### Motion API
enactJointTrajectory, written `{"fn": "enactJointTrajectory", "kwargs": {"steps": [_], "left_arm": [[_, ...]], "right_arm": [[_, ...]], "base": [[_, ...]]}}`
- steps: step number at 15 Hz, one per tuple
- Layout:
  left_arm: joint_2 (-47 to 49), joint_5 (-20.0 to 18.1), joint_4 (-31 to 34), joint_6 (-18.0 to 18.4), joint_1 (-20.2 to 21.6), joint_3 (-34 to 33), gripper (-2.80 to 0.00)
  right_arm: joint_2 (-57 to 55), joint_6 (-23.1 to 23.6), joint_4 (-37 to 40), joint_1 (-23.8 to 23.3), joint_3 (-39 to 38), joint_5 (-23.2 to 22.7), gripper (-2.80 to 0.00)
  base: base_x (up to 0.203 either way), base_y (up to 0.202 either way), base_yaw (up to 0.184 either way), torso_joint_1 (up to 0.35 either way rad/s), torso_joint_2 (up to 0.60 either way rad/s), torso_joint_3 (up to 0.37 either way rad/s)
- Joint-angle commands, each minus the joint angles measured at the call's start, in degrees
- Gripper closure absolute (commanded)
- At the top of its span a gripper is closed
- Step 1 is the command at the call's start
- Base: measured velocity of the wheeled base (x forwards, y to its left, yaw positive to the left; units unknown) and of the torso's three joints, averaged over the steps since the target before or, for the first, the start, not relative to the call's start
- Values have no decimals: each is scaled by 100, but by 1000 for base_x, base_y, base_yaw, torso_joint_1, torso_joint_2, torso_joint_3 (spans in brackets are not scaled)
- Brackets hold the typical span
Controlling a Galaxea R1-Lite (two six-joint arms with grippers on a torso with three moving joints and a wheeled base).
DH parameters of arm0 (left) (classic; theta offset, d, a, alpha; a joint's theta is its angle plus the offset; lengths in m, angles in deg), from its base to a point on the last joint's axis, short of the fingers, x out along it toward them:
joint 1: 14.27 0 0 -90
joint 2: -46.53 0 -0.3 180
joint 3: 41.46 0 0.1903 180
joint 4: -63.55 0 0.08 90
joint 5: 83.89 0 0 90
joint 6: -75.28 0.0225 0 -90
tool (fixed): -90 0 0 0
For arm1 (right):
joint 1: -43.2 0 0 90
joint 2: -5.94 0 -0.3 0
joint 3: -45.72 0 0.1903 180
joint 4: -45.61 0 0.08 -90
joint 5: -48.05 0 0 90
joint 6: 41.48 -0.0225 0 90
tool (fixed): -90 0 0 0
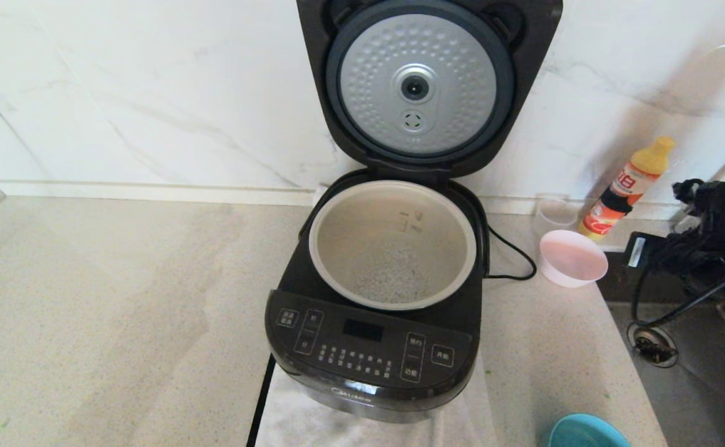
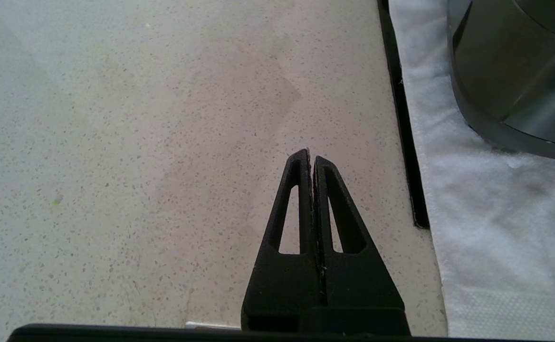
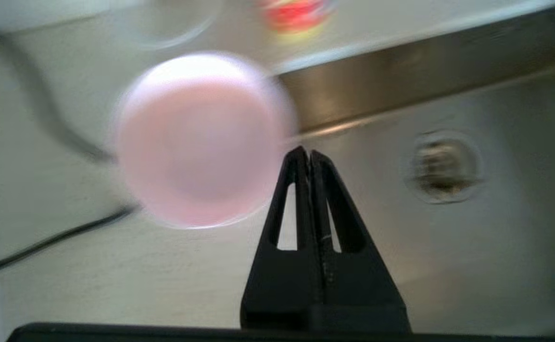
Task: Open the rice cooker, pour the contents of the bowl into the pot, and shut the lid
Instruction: Place the bowl on the table, then turn on the tap
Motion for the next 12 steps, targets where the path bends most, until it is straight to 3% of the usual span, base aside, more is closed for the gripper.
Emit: {"fn": "enactJointTrajectory", "kwargs": {"steps": [1,3,4,8,12], "left_arm": [[7,-2,2,3,0,-9,0],[7,-2,-2,3,0,-9,0],[7,-2,2,3,0,-9,0],[7,-2,-7,3,0,-9,0],[7,-2,2,3,0,-9,0]], "right_arm": [[561,619,-42,-254,-211,687,0],[718,1230,-225,-521,-314,1474,0],[708,1478,-512,-674,-373,1626,0],[268,2621,-2302,-1197,-668,1764,0],[-402,3228,-2988,-1413,-296,1736,0]], "base": [[0,0,0,0,0,0],[0,0,0,0,0,0],[0,0,0,0,0,0],[0,0,0,0,0,0],[0,0,0,0,0,0]]}}
